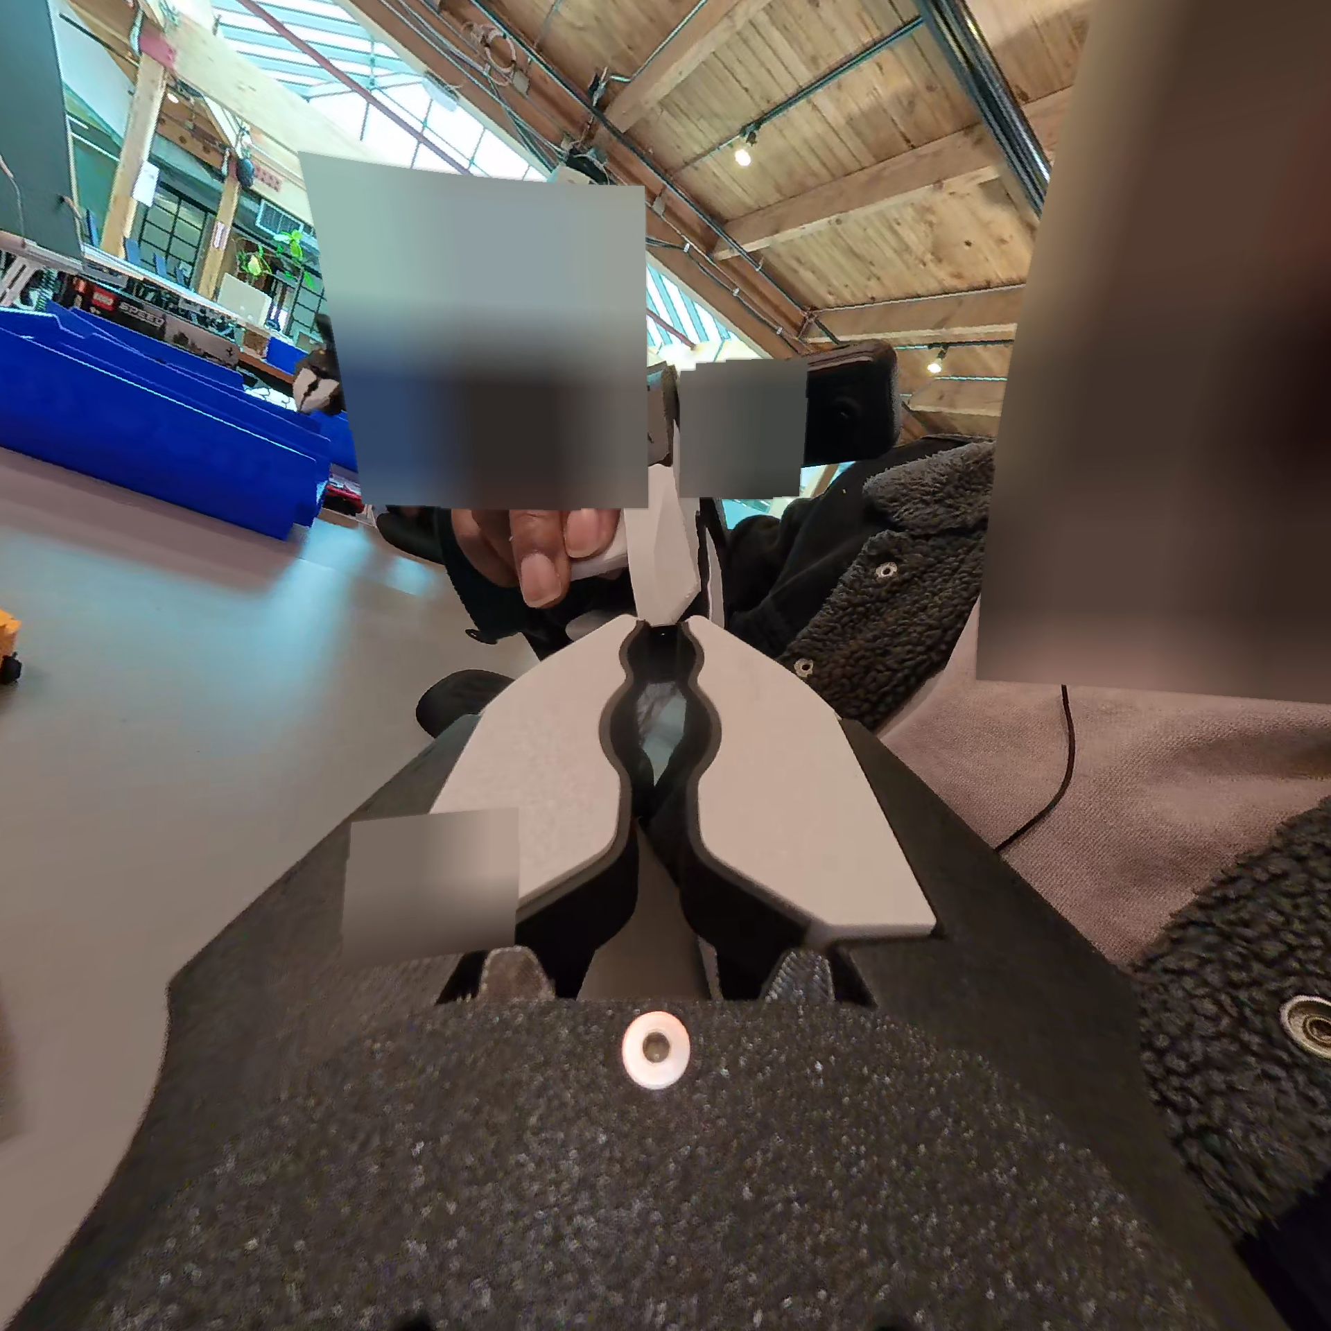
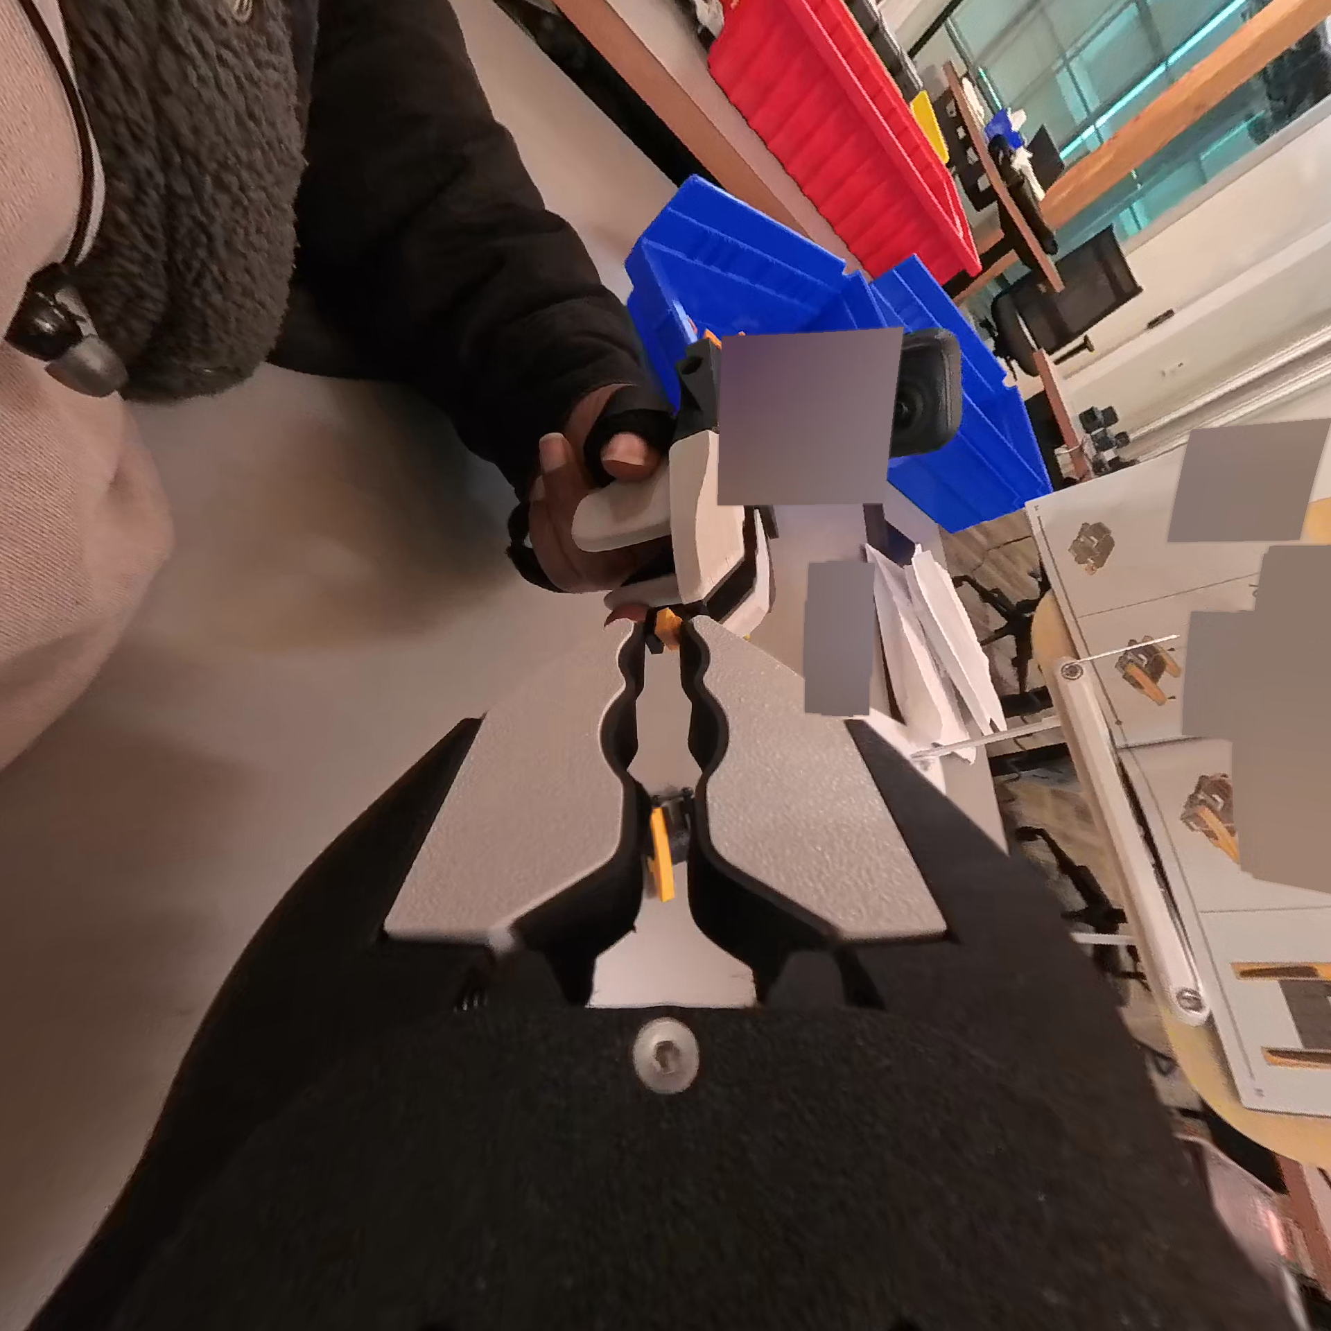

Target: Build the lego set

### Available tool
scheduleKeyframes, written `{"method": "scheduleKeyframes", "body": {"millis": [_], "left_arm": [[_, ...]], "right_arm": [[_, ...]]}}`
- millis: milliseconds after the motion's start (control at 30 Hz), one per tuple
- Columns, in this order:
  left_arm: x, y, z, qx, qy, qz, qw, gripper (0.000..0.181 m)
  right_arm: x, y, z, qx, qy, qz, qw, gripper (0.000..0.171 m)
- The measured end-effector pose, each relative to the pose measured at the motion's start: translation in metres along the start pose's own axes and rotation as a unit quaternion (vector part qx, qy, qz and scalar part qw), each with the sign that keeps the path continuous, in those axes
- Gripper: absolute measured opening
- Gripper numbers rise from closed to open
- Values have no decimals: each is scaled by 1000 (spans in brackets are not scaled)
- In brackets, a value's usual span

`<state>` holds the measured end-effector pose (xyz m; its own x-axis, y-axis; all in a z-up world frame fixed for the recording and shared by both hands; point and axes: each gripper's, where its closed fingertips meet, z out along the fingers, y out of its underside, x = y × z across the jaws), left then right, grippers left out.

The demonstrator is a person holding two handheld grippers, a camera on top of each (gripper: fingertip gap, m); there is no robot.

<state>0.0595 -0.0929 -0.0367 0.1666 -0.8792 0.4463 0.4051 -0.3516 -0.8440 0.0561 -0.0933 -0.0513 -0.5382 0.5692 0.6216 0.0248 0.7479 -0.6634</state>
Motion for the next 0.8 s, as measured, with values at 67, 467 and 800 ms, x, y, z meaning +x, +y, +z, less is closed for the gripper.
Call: {"method": "scheduleKeyframes", "body": {"millis": [67,467,800], "left_arm": [[0,0,0,0,2,-1,1000,7],[4,-5,0,13,10,6,1000,7],[8,-12,0,31,24,-14,999,7]], "right_arm": [[-1,0,0,3,-3,10,1000,9],[5,-7,-1,12,17,-8,1000,10],[9,-12,-2,14,52,-60,997,10]]}}
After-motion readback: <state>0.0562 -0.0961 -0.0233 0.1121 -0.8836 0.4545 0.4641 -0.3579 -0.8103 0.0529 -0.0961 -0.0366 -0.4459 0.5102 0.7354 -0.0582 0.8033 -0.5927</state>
